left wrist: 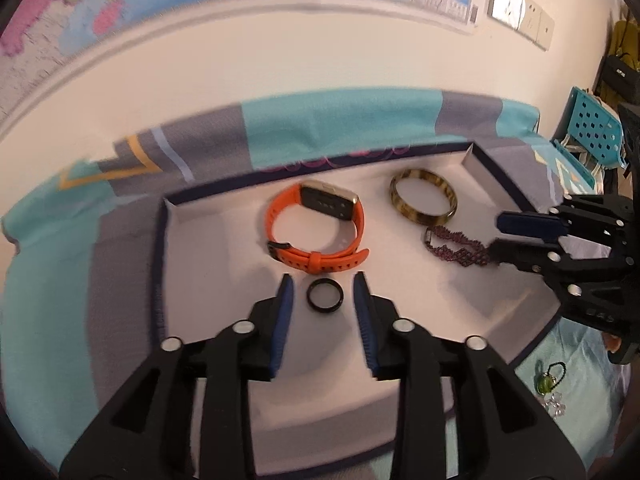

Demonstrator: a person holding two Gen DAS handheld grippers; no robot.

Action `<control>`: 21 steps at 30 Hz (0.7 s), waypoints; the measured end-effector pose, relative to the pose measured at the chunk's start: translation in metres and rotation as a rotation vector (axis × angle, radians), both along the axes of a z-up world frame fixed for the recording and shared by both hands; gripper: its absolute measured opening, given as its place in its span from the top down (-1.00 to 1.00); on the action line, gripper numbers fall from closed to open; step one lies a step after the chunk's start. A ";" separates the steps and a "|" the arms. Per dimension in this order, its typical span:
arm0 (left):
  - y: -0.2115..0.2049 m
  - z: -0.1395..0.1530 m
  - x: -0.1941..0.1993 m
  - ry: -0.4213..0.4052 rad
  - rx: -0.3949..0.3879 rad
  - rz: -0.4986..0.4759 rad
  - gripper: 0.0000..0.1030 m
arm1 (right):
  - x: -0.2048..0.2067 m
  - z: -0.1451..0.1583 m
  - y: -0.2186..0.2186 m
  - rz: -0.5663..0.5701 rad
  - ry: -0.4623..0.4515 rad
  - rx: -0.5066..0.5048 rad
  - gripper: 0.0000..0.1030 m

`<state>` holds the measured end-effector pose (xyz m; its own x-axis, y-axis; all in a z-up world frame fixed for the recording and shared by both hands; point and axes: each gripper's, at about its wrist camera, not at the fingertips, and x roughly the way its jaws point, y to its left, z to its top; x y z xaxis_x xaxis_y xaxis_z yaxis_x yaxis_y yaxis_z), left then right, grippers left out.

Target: Organize jewelry

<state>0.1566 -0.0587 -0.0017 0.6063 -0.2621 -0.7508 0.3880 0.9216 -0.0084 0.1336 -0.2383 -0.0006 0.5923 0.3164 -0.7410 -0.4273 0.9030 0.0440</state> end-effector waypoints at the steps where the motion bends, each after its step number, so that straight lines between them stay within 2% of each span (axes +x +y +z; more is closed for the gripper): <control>1: 0.003 0.005 -0.006 -0.024 0.002 0.003 0.29 | -0.009 0.005 -0.002 0.006 -0.010 0.014 0.47; 5: 0.018 0.020 -0.026 -0.073 -0.026 0.011 0.16 | -0.043 0.013 -0.005 0.042 -0.025 0.043 0.42; 10: 0.037 0.030 -0.055 -0.104 -0.067 0.019 0.06 | -0.077 0.004 -0.007 0.069 0.013 0.065 0.38; 17: 0.054 0.015 -0.087 -0.087 -0.066 0.035 0.00 | -0.122 -0.004 -0.003 0.097 0.041 0.108 0.36; 21: 0.066 0.000 -0.100 -0.057 -0.076 0.050 0.00 | -0.140 -0.015 0.000 0.104 0.087 0.120 0.24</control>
